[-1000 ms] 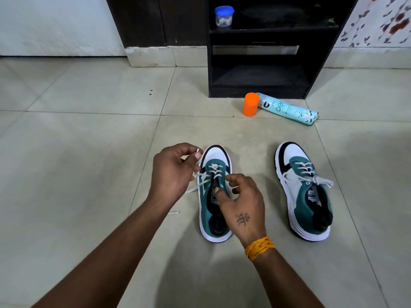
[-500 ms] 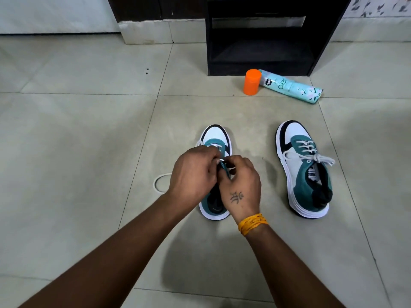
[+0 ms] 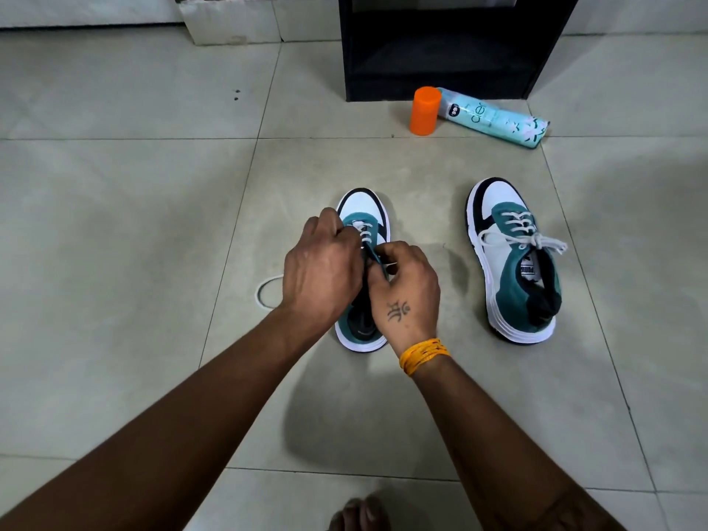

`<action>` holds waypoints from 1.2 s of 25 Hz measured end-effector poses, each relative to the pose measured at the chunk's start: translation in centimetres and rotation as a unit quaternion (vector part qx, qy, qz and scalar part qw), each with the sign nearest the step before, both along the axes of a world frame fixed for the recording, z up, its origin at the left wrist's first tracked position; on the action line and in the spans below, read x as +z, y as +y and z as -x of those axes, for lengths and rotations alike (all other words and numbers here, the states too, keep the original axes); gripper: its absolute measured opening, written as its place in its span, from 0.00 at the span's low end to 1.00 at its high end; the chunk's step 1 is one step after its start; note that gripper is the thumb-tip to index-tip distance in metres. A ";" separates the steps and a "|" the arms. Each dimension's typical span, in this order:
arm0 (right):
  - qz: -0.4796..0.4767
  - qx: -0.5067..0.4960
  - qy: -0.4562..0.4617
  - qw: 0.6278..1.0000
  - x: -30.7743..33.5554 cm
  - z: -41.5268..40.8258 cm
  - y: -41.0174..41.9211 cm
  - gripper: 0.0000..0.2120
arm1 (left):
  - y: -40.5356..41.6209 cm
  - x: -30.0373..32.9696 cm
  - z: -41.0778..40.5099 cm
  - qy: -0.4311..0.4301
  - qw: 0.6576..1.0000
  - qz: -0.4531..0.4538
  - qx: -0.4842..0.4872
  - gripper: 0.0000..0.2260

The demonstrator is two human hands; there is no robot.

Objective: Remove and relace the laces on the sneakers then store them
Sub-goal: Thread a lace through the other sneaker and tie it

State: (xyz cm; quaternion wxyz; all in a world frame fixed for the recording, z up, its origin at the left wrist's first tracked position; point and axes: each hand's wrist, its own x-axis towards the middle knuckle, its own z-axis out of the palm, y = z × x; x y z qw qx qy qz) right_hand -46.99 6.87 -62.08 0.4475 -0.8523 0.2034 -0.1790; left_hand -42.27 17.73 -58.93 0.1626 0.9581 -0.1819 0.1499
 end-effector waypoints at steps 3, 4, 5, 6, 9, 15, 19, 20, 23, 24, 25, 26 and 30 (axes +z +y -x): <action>-0.010 -0.005 -0.013 1.000 0.0 0.0 0.1 0.07 | -0.3 -0.7 0.2 0.041 0.996 0.069 0.027 0.04; -0.014 -0.006 -0.018 1.000 -0.1 0.0 0.1 0.07 | -0.5 -0.9 0.3 0.047 0.993 0.100 0.036 0.03; -0.017 -0.007 -0.021 1.000 -0.1 0.1 0.1 0.07 | -0.7 -1.1 0.3 0.055 0.989 0.133 0.045 0.03; -0.019 -0.007 -0.024 1.000 -0.1 0.1 0.1 0.07 | -0.9 -1.3 0.4 0.065 0.983 0.164 0.054 0.04; -0.030 -0.004 -0.023 0.999 -0.2 0.1 -0.1 0.08 | -1.3 -1.7 0.4 0.100 0.969 0.215 0.068 0.05; -0.119 0.000 -0.008 0.993 0.8 0.1 -0.9 0.15 | -1.7 -2.1 0.3 0.124 0.955 0.261 0.074 0.06; -0.034 0.079 -0.003 0.996 0.2 -1.3 -2.7 0.11 | -1.6 -2.2 0.5 0.116 0.959 0.252 0.065 0.07; -0.013 0.094 -0.005 0.995 0.1 -1.7 -2.9 0.09 | -1.5 -2.2 0.6 0.117 0.958 0.252 0.063 0.07; 0.040 0.122 -0.012 0.992 -0.2 -2.3 -3.3 0.05 | -1.0 -2.3 1.1 0.116 0.954 0.271 0.048 0.07; 0.050 0.129 -0.013 0.990 -0.3 -2.3 -3.4 0.04 | -0.7 -2.4 1.4 0.110 0.953 0.280 0.037 0.09; 0.058 0.130 -0.015 0.990 -0.4 -2.1 -3.4 0.04 | -0.4 -2.5 1.7 0.103 0.952 0.287 0.027 0.11; 0.062 0.119 -0.015 0.991 -0.5 -1.9 -3.5 0.04 | -0.1 -2.7 2.1 0.098 0.952 0.291 0.021 0.13; 0.055 -0.013 0.079 0.995 -2.2 -1.4 -4.8 0.07 | 0.8 -3.3 2.9 0.079 0.952 0.292 0.033 0.08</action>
